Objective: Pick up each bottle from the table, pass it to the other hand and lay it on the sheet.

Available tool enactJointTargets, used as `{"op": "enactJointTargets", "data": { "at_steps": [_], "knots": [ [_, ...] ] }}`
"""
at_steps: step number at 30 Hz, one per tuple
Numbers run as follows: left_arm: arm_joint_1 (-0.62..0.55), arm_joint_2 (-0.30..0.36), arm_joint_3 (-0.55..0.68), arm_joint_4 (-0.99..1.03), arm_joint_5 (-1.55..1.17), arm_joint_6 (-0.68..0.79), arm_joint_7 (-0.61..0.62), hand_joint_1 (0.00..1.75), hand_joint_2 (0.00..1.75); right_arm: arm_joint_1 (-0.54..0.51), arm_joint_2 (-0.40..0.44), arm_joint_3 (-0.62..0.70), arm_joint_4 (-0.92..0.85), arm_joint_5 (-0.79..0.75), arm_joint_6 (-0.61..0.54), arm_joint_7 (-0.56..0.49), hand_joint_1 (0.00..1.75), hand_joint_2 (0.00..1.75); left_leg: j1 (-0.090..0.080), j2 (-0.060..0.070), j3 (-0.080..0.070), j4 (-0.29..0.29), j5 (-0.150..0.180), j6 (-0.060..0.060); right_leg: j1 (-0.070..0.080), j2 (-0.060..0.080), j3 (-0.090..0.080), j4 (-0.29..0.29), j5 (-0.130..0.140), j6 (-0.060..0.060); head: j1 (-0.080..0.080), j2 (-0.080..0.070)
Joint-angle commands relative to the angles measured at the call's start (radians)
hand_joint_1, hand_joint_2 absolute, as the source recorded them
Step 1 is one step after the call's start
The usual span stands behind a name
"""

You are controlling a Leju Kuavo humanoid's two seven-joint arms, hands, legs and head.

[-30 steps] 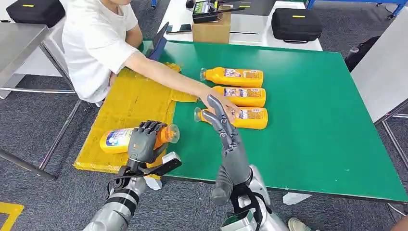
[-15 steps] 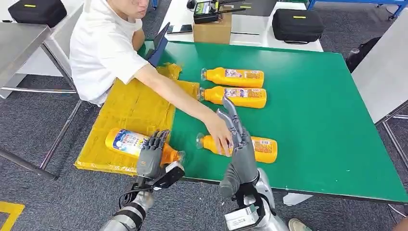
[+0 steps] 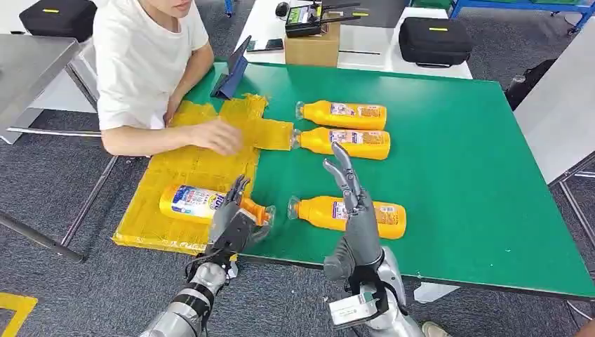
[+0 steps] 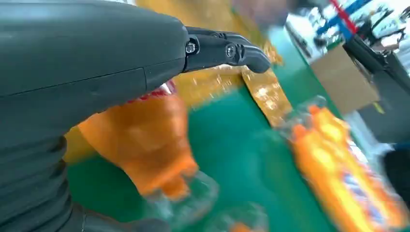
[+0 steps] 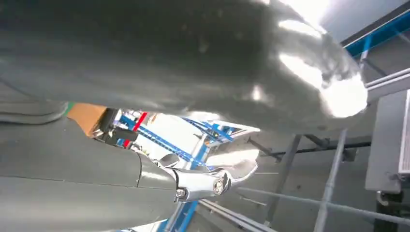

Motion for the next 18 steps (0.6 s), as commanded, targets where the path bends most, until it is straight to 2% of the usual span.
{"op": "enactJointTargets", "data": {
  "at_steps": [1, 4, 6, 15, 18],
  "knots": [
    [0.130, 0.016, -0.212, -0.420, 0.296, -0.112, -0.031, 0.00, 1.75, -0.014, -0.023, -0.019, 0.063, -0.003, -0.010, -0.001, 0.00, 0.00, 0.000, 0.002, 0.000, 0.000, 0.000, 0.000, 0.001, 0.001, -0.001, 0.000, 0.001, -0.001, 0.000, 0.000],
    [0.179, 0.026, -0.286, -0.642, 0.505, -0.153, -0.019, 0.00, 1.75, -0.024, -0.020, -0.005, 0.077, -0.011, -0.024, -0.001, 0.00, 0.00, 0.001, 0.003, -0.004, 0.001, 0.000, -0.001, 0.001, 0.001, -0.004, 0.001, 0.001, -0.002, 0.000, 0.000],
    [0.189, 0.043, -0.324, -0.697, 0.554, -0.173, -0.008, 0.00, 1.75, -0.027, -0.022, -0.002, 0.081, -0.014, -0.026, -0.001, 0.00, 0.00, 0.001, 0.006, -0.004, 0.001, 0.000, -0.001, 0.001, 0.002, -0.005, 0.001, 0.002, -0.003, 0.000, 0.000],
    [0.193, 0.060, -0.347, -0.689, 0.572, -0.190, -0.017, 0.00, 1.75, -0.027, -0.026, -0.008, 0.083, -0.007, -0.029, -0.001, 0.00, 0.00, 0.001, 0.007, -0.004, 0.000, -0.001, -0.001, 0.001, 0.003, -0.006, 0.000, 0.001, -0.004, 0.000, 0.000],
    [0.219, 0.052, -0.342, -0.744, 0.596, -0.159, -0.054, 0.00, 1.75, -0.032, -0.037, -0.043, 0.105, 0.117, -0.085, 0.050, 0.00, 0.00, 0.001, 0.006, -0.006, -0.001, 0.000, -0.001, 0.001, 0.002, -0.007, -0.001, 0.001, -0.003, 0.000, 0.000]
  ]
}}
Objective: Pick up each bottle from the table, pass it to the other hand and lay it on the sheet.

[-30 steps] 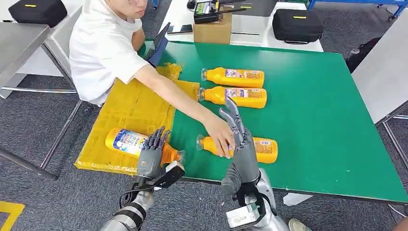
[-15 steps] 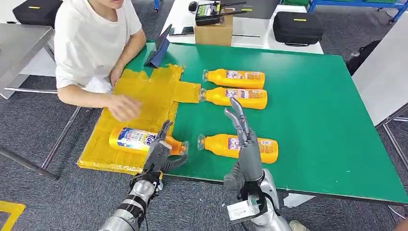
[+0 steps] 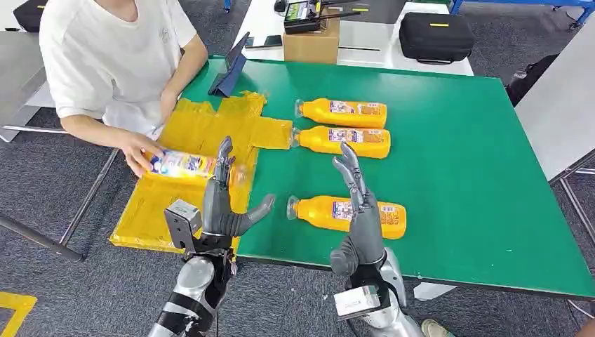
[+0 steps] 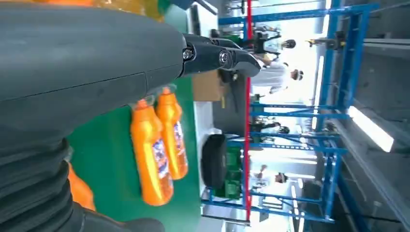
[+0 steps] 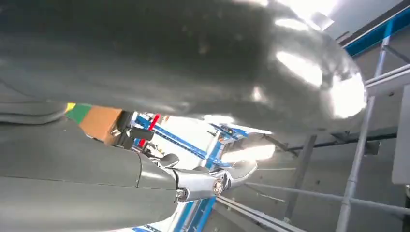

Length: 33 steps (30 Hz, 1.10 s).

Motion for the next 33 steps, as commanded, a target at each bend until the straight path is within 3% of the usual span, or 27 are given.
{"op": "enactJointTargets", "data": {
  "at_steps": [1, 2, 5, 6, 7, 9, 10, 19, 33],
  "knots": [
    [0.057, 0.034, -0.026, -0.147, 0.069, 0.082, -0.074, 0.00, 1.75, -0.064, -0.068, -0.069, 0.130, 0.254, -0.079, 0.189, 0.00, 0.00, 0.000, 0.002, 0.003, -0.001, -0.001, -0.001, 0.001, 0.001, 0.002, -0.001, 0.000, -0.001, 0.000, 0.000],
    [0.078, 0.032, -0.008, -0.188, 0.087, 0.130, -0.092, 0.00, 1.75, -0.085, -0.090, -0.096, 0.180, 0.292, -0.051, 0.261, 0.00, 0.00, 0.001, 0.004, 0.005, -0.001, -0.002, -0.001, 0.001, 0.002, 0.005, -0.002, -0.001, -0.002, 0.000, 0.000],
    [0.098, 0.042, 0.007, -0.248, 0.116, 0.166, -0.090, 0.00, 1.75, -0.114, -0.115, -0.140, 0.265, 0.295, -0.080, 0.212, 0.00, 0.00, 0.001, 0.004, 0.003, -0.001, -0.001, 0.000, 0.001, 0.002, 0.003, -0.002, 0.001, -0.001, 0.000, 0.000],
    [0.098, 0.031, 0.021, -0.250, 0.126, 0.186, -0.093, 0.00, 1.75, -0.115, -0.117, -0.151, 0.278, 0.322, -0.099, 0.227, 0.00, 1.75, 0.001, 0.006, 0.006, -0.001, -0.002, -0.001, 0.001, 0.003, 0.006, -0.002, 0.000, -0.002, 0.000, 0.000],
    [0.104, -0.004, 0.072, -0.300, 0.105, 0.343, -0.107, 0.00, 1.75, -0.109, -0.125, -0.196, 0.316, 0.337, -0.062, 0.313, 0.00, 1.75, 0.000, 0.003, 0.004, -0.001, -0.001, 0.000, 0.001, 0.001, 0.004, -0.002, 0.000, -0.001, 0.000, 0.000],
    [0.110, 0.013, 0.087, -0.368, 0.063, 0.551, -0.107, 0.00, 1.75, -0.106, -0.141, -0.250, 0.392, 0.343, 0.002, 0.371, 0.00, 1.75, 0.001, -0.001, 0.003, 0.000, -0.001, 0.000, 0.001, -0.001, 0.005, -0.002, -0.001, -0.001, 0.000, 0.000],
    [0.121, 0.004, 0.130, -0.418, 0.005, 0.585, -0.107, 0.00, 1.75, -0.110, -0.155, -0.258, 0.449, 0.367, 0.007, 0.363, 0.00, 1.75, 0.001, 0.000, 0.002, -0.001, -0.001, 0.000, 0.001, 0.000, 0.004, -0.002, 0.000, -0.001, 0.000, 0.000],
    [0.146, 0.005, 0.120, -0.467, -0.030, 0.585, -0.107, 0.00, 1.75, -0.165, -0.150, -0.252, 0.706, 0.411, 0.047, 0.343, 0.00, 1.75, 0.000, 0.001, 0.003, -0.001, -0.001, -0.001, 0.001, 0.002, 0.003, -0.002, 0.000, -0.001, 0.000, 0.000],
    [0.133, 0.016, 0.101, -0.438, -0.056, 0.585, -0.107, 0.00, 1.75, -0.197, -0.130, -0.249, 0.773, 0.375, 0.122, 0.338, 0.00, 1.75, 0.000, 0.001, 0.003, 0.000, -0.002, -0.001, 0.001, 0.001, 0.004, -0.001, -0.001, -0.002, 0.000, 0.000]
  ]
}}
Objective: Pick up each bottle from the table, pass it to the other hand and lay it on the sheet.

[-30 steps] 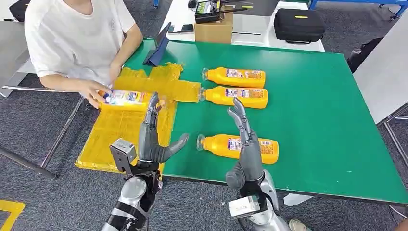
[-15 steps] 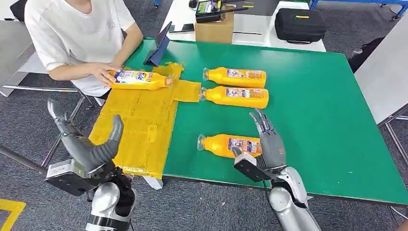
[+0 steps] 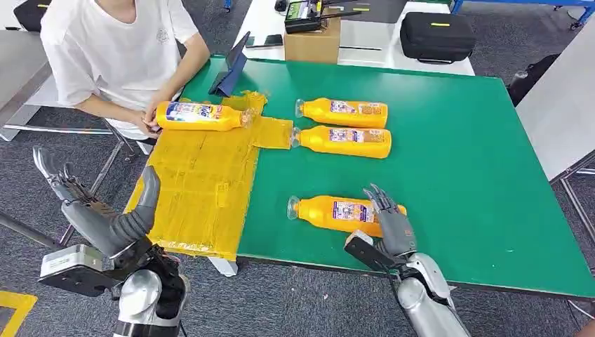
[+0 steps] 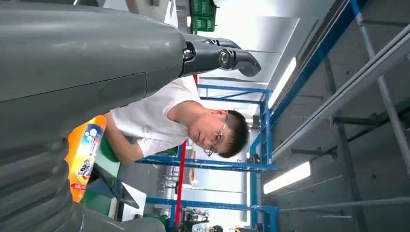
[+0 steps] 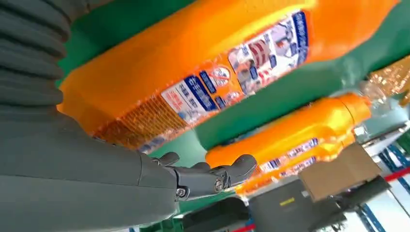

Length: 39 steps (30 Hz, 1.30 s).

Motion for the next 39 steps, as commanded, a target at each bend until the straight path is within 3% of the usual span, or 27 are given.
{"op": "enactJointTargets", "data": {
  "at_steps": [1, 8, 14, 27, 28, 30, 34, 39],
  "knots": [
    [-0.020, 0.014, 0.001, 0.037, -0.022, 0.001, 0.003, 0.00, 1.75, -0.086, 0.012, 0.012, 0.181, 0.019, 0.041, 0.026, 0.00, 1.75, 0.000, 0.003, 0.005, -0.001, -0.002, -0.001, 0.001, 0.001, 0.004, -0.001, -0.001, -0.002, 0.000, 0.000],
    [0.006, 0.015, 0.029, 0.063, -0.022, 0.001, 0.003, 0.00, 1.75, -0.156, 0.028, 0.067, 0.274, 0.178, 0.008, 0.231, 0.00, 1.75, 0.000, 0.005, 0.005, -0.001, -0.001, -0.001, 0.001, 0.003, 0.003, -0.001, 0.000, -0.002, 0.000, 0.000],
    [0.013, 0.018, 0.030, 0.080, -0.017, 0.001, 0.003, 0.00, 1.75, -0.203, 0.027, 0.102, 0.312, 0.238, 0.121, 0.333, 0.00, 1.75, 0.000, 0.005, 0.007, -0.001, -0.001, -0.001, 0.001, 0.002, 0.005, -0.001, 0.000, -0.002, 0.000, 0.000],
    [-0.024, 0.030, 0.028, 0.174, 0.060, -0.060, 0.043, 0.00, 1.75, -0.345, 0.029, 0.191, 0.457, 0.247, 0.281, 0.338, 0.00, 1.75, 0.000, 0.008, 0.012, -0.001, 0.000, -0.001, 0.000, 0.003, 0.009, -0.002, 0.002, -0.002, 0.000, 0.000],
    [-0.029, 0.030, 0.027, 0.183, 0.061, -0.064, 0.045, 0.00, 1.75, -0.358, 0.023, 0.201, 0.469, 0.249, 0.298, 0.334, 1.22, 1.75, 0.000, 0.009, 0.012, -0.001, 0.000, 0.000, 0.000, 0.004, 0.009, -0.002, 0.002, -0.002, 0.000, 0.000],
    [-0.037, 0.032, 0.022, 0.197, 0.067, -0.079, 0.059, 0.00, 1.75, -0.386, 0.019, 0.225, 0.500, 0.252, 0.346, 0.333, 1.71, 1.75, 0.000, 0.010, 0.014, -0.002, 0.000, -0.001, 0.001, 0.004, 0.010, -0.003, 0.003, -0.003, 0.000, 0.000],
    [-0.059, 0.036, 0.007, 0.239, 0.077, -0.105, 0.075, 0.00, 1.75, -0.438, 0.000, 0.257, 0.548, 0.222, 0.458, 0.280, 1.75, 1.75, 0.000, 0.010, 0.014, -0.001, 0.001, 0.000, 0.001, 0.004, 0.010, -0.002, 0.003, -0.004, 0.000, 0.000],
    [-0.068, 0.043, -0.003, 0.255, 0.084, -0.111, 0.070, 0.00, 1.75, -0.461, -0.017, 0.265, 0.556, 0.182, 0.498, 0.223, 1.75, 1.75, 0.001, 0.007, 0.016, -0.002, 0.001, 0.000, 0.001, 0.002, 0.013, -0.004, 0.003, -0.004, 0.000, 0.000]
  ]
}}
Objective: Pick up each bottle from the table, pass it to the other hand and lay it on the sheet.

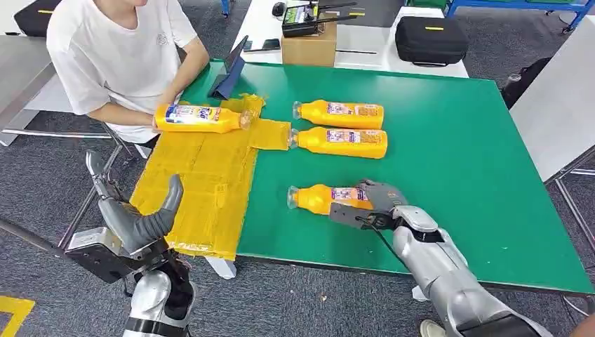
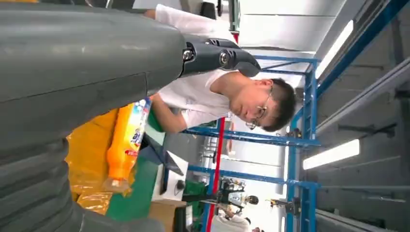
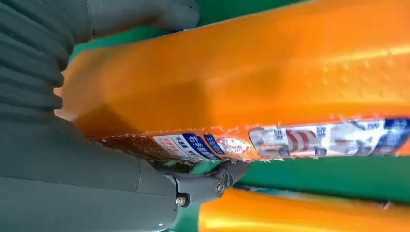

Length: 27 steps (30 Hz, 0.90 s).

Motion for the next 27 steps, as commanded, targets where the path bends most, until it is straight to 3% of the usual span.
{"op": "enactJointTargets", "data": {
  "at_steps": [1, 5, 8, 13, 17, 21, 24, 27],
  "knots": [
    [-0.062, 0.044, -0.023, 0.121, 0.014, -0.013, 0.001, 0.00, 1.75, -0.060, -0.035, 0.078, 0.157, -0.066, 0.096, -0.086, 1.75, 1.75, 0.000, -0.003, 0.002, -0.002, 0.000, -0.001, 0.000, -0.003, 0.004, -0.002, -0.001, -0.001, 0.000, 0.000],
    [-0.063, 0.047, -0.025, 0.128, 0.025, -0.019, -0.001, 0.00, 1.75, -0.073, -0.042, 0.071, 0.158, -0.098, 0.123, -0.118, 1.75, 1.75, 0.000, -0.002, 0.002, -0.001, 0.000, -0.001, 0.000, -0.003, 0.003, -0.001, -0.001, -0.001, 0.000, 0.000],
    [-0.065, 0.056, -0.035, 0.139, 0.060, -0.042, -0.002, 0.00, 1.75, -0.056, -0.042, 0.017, 0.132, -0.223, 0.150, -0.226, 1.75, 1.75, 0.000, -0.002, 0.001, -0.001, 0.000, -0.001, 0.000, -0.002, 0.003, -0.001, -0.001, -0.001, 0.000, 0.000],
    [-0.064, 0.057, -0.039, 0.142, 0.067, -0.044, -0.002, 0.00, 1.75, -0.041, -0.036, 0.023, 0.115, -0.245, 0.140, -0.234, 1.75, 1.75, 0.001, 0.000, 0.001, -0.001, -0.001, -0.002, 0.001, -0.001, 0.002, -0.002, 0.000, -0.002, 0.000, 0.000],
    [-0.039, 0.077, -0.094, 0.191, 0.086, -0.190, 0.160, 0.00, 1.75, 0.182, 0.006, -0.091, -0.217, -0.506, -0.074, -0.415, 1.75, 1.75, 0.001, 0.000, 0.002, -0.003, -0.001, -0.002, 0.002, 0.000, 0.003, -0.003, 0.000, -0.001, 0.000, 0.000],
    [-0.044, 0.061, -0.165, 0.403, 0.054, -0.339, 0.267, 0.00, 1.75, 0.396, 0.069, -0.143, -0.707, -0.611, -0.212, -0.422, 1.75, 1.75, 0.000, -0.001, 0.000, -0.003, -0.002, -0.001, 0.001, 0.001, 0.001, -0.002, -0.001, -0.001, 0.000, 0.000],
    [-0.060, 0.075, -0.239, 0.506, -0.005, -0.455, 0.248, 0.00, 1.75, 0.437, 0.085, -0.135, -0.877, -0.615, -0.284, -0.476, 1.75, 1.75, 0.000, -0.001, 0.000, -0.002, -0.004, -0.002, 0.000, 0.000, 0.001, 0.000, -0.005, 0.000, -0.001, 0.000],
    [-0.061, 0.075, -0.237, 0.503, -0.005, -0.455, 0.248, 0.00, 1.75, 0.435, 0.078, -0.141, -0.878, -0.615, -0.285, -0.475, 1.75, 1.75, 0.000, -0.003, -0.008, -0.001, -0.002, -0.001, 0.000, -0.001, -0.006, 0.001, -0.004, 0.002, 0.000, 0.000]
  ]
}}
